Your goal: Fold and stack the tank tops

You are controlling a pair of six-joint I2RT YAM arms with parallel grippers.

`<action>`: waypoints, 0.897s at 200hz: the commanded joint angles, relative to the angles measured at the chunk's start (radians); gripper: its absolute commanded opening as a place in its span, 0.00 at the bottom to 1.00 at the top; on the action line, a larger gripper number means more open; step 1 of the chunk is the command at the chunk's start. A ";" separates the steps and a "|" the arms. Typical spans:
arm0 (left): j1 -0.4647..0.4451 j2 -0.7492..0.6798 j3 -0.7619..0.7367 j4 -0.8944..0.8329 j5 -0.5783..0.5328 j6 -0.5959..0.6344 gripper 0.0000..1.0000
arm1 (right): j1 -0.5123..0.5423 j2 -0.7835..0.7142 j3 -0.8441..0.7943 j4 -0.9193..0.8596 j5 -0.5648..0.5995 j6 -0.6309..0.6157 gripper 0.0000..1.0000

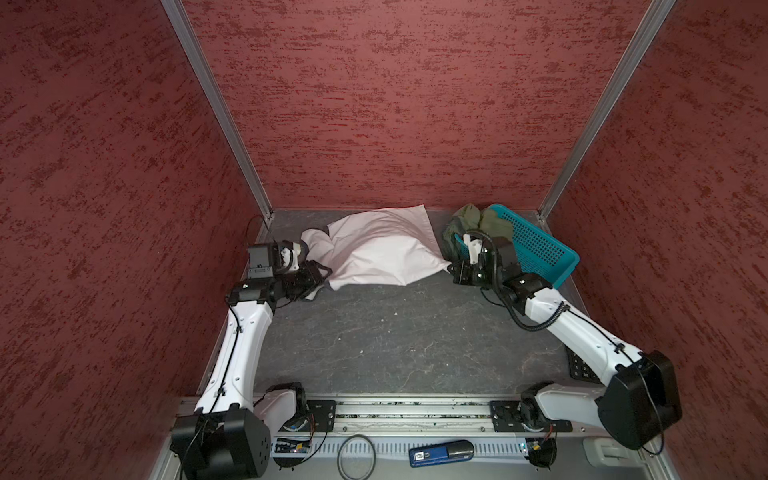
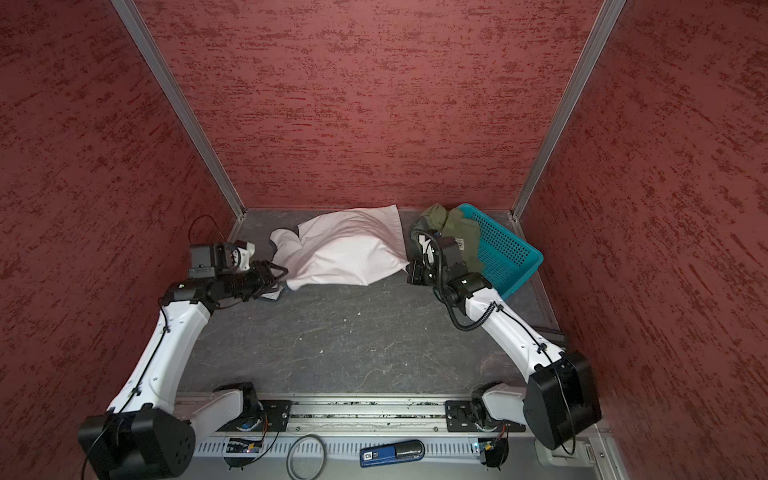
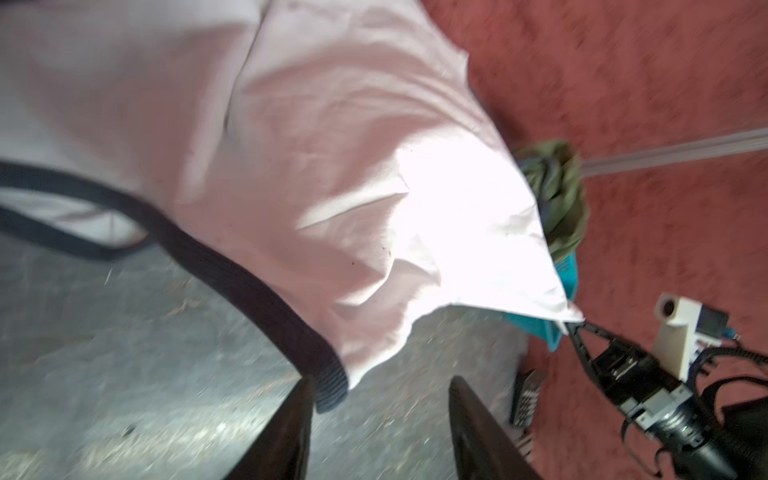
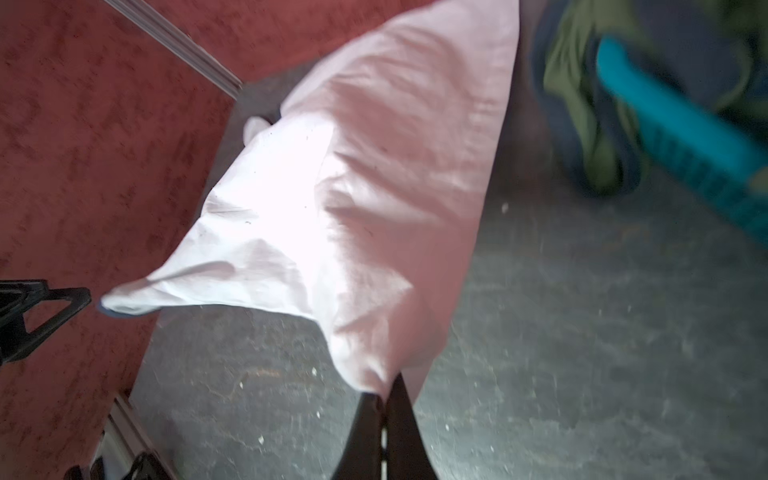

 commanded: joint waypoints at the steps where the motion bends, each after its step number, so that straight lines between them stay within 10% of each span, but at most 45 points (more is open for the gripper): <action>1: 0.005 -0.098 -0.070 -0.005 -0.098 -0.030 0.67 | 0.012 -0.039 -0.123 0.097 -0.003 0.102 0.00; 92: 0.167 0.161 0.015 0.038 -0.459 -0.193 0.76 | 0.012 -0.174 -0.327 0.073 0.084 0.193 0.00; 179: 0.279 0.601 0.204 0.177 -0.489 -0.263 0.67 | 0.012 -0.209 -0.426 0.131 0.065 0.190 0.00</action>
